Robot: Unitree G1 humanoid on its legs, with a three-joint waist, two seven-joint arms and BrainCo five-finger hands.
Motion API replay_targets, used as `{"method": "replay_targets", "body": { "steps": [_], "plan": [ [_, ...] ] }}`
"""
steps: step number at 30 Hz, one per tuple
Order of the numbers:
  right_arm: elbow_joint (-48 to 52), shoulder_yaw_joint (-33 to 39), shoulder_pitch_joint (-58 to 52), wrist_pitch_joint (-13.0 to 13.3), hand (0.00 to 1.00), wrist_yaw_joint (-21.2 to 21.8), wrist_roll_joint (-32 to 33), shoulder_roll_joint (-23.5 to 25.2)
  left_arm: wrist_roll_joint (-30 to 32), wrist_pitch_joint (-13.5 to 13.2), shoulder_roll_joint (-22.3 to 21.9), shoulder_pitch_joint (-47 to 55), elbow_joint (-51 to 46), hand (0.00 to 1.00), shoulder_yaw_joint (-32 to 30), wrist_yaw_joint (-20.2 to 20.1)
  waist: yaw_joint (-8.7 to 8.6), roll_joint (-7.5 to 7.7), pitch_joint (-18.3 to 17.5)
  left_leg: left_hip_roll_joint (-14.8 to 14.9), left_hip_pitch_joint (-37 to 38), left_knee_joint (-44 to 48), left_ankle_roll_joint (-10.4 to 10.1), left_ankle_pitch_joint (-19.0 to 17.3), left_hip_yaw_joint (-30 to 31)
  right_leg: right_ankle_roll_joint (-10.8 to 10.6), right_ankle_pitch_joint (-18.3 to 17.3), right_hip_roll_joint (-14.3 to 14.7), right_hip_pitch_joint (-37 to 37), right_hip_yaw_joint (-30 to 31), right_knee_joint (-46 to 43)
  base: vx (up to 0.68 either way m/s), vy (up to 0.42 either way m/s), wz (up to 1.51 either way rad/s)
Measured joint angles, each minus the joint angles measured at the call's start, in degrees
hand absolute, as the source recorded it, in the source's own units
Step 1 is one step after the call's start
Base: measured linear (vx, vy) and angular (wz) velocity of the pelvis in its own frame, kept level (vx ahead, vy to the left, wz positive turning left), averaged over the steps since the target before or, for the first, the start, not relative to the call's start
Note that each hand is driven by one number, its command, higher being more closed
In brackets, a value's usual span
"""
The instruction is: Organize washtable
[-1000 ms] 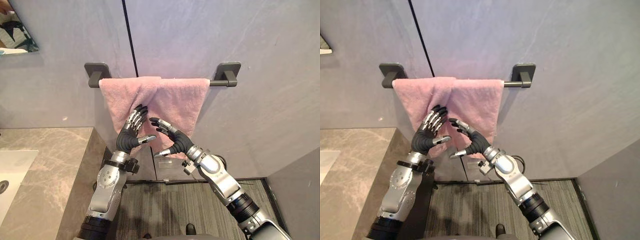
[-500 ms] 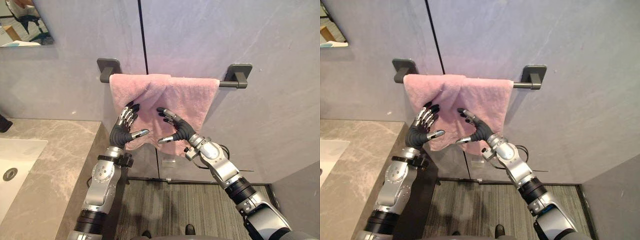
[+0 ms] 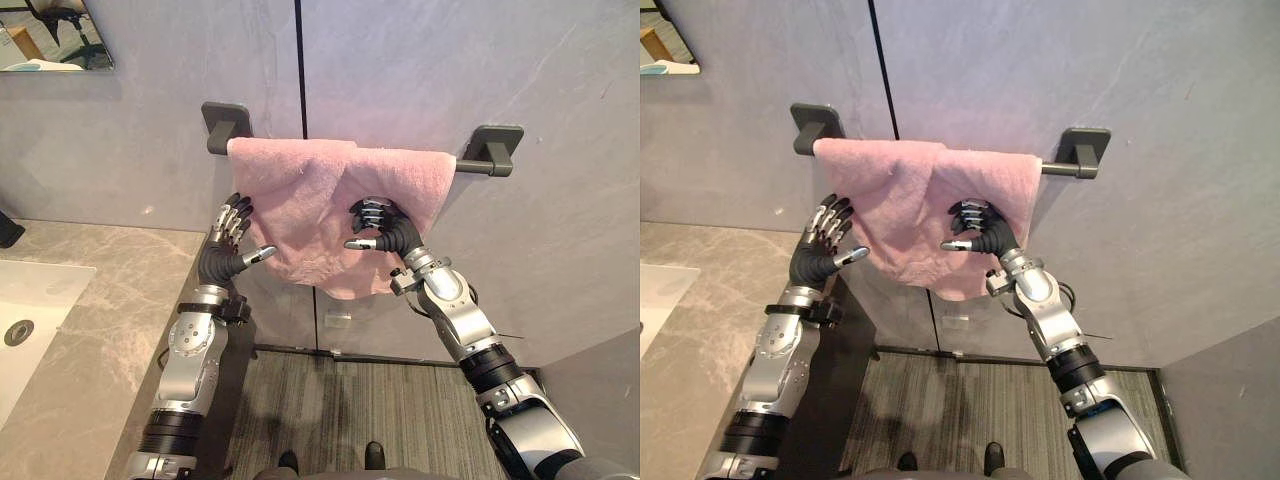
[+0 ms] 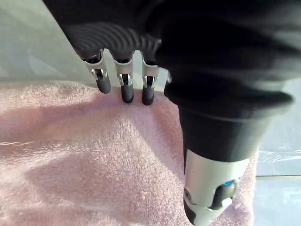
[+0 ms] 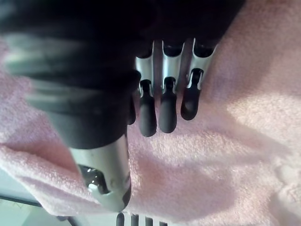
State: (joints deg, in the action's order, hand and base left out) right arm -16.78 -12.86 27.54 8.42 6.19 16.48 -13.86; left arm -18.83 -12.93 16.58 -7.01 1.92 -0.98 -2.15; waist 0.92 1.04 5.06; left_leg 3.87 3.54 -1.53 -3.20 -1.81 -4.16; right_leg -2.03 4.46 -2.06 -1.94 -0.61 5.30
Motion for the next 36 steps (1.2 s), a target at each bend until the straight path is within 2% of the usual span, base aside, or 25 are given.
{"method": "replay_targets", "body": {
  "steps": [6, 17, 22, 27, 32, 36],
  "plan": [
    [0.16, 3.82, -1.42, 0.21, 0.0, 0.05, 3.31, 1.3, 1.17, 0.0, -0.52, 0.01, 0.0, 0.0, -2.49, 1.01, -0.05, 0.03, 0.74, 0.08, 0.38, -0.1, 0.0, -0.01, -0.82, 0.13, 0.14, 0.09, 0.13, 0.86, -0.01, -0.02, -0.003, -0.07],
    [2.02, 6.77, -5.99, 0.2, 0.0, 0.07, 3.78, 2.49, 1.65, 0.02, -2.56, 1.52, 0.01, 0.0, -4.52, 1.05, -0.08, 0.22, 1.53, 0.12, 0.82, -0.52, -0.02, -0.02, -1.55, 0.1, 0.19, 0.04, 0.12, 1.48, 0.28, 0.0, 0.0, -0.03],
    [2.81, 10.56, -8.14, 0.24, 0.0, -0.21, 5.46, 3.83, 1.65, 0.02, -4.18, 2.73, 0.01, 0.0, -6.7, 1.12, -0.09, 0.21, 1.54, 0.14, 1.07, -0.5, -0.01, -0.02, -1.53, 0.1, 0.2, 0.04, -0.14, 1.47, 0.29, -0.01, -0.004, 0.0],
    [7.9, 13.75, -12.3, 0.79, 0.0, -0.27, 8.73, 6.09, 1.61, 0.04, -5.71, 5.57, 0.0, 0.0, -10.15, 1.1, -0.22, 0.13, 1.59, 0.09, 1.72, -0.67, -0.02, -0.05, -1.51, 0.09, 0.2, 0.17, -0.69, 1.0, 0.3, -0.03, -0.01, 0.0],
    [11.95, 15.39, -15.09, 2.32, 0.0, -0.23, 9.45, 7.67, 1.62, 0.05, -7.59, 7.84, -0.14, 0.0, -12.26, 1.08, -0.27, -0.01, 1.67, 0.02, 2.45, -1.36, -0.02, -0.04, -1.71, 0.07, 0.18, 0.15, -0.93, 1.02, 0.3, -0.01, -0.004, -0.02],
    [14.44, 17.96, -18.64, 2.48, 0.0, -0.31, 9.45, 8.87, 1.61, 0.05, -9.74, 9.79, -0.42, 0.0, -13.57, 1.07, -0.24, -0.11, 1.73, -0.04, 2.6, -1.53, -0.02, -0.04, -1.75, -0.03, 0.1, 0.09, -0.97, 0.97, 0.3, 0.0, 0.0, 0.0]
  ]
}}
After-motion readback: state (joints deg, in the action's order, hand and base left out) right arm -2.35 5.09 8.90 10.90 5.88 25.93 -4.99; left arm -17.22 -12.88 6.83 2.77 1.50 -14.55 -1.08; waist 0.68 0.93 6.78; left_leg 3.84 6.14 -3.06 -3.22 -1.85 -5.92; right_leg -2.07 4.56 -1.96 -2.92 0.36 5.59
